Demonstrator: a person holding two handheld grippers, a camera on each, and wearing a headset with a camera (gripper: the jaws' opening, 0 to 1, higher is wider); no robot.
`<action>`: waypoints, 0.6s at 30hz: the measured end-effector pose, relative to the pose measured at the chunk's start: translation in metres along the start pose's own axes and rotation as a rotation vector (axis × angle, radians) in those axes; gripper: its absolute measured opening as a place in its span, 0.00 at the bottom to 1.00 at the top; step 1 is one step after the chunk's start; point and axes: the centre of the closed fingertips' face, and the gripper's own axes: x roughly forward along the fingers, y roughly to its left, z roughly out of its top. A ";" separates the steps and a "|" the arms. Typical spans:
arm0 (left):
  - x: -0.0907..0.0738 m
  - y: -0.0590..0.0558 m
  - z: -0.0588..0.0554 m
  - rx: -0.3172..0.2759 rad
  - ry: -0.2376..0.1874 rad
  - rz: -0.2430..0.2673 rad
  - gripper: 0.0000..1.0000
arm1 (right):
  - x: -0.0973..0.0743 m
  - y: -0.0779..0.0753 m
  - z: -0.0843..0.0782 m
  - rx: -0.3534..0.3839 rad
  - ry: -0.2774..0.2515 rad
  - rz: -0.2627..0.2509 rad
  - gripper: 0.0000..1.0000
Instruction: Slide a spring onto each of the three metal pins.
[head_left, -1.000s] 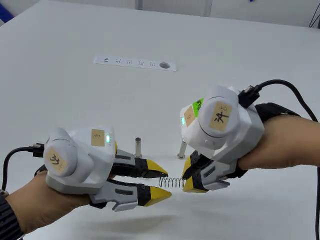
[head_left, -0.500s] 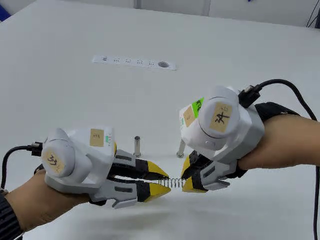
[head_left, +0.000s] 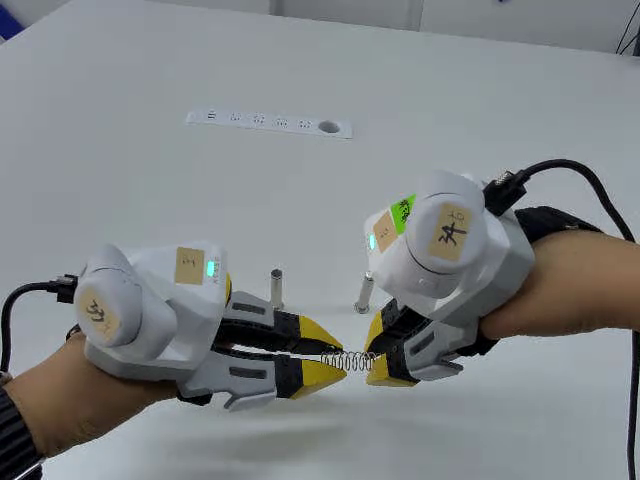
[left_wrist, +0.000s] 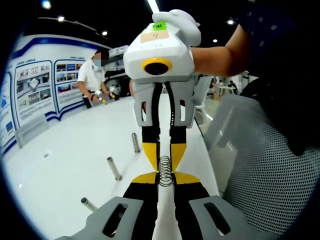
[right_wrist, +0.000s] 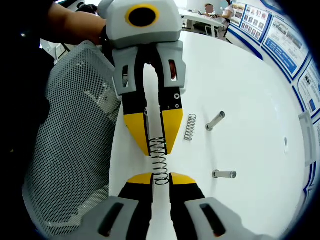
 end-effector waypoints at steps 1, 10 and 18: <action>0.000 0.000 0.001 0.001 -0.003 0.000 0.10 | 0.000 0.000 -0.001 0.000 0.001 0.001 0.13; 0.000 0.000 0.008 -0.003 -0.020 0.000 0.10 | 0.001 0.000 -0.003 0.005 -0.009 0.001 0.13; 0.001 0.002 0.002 -0.016 -0.010 0.005 0.10 | -0.010 -0.002 0.004 0.005 -0.025 -0.007 0.12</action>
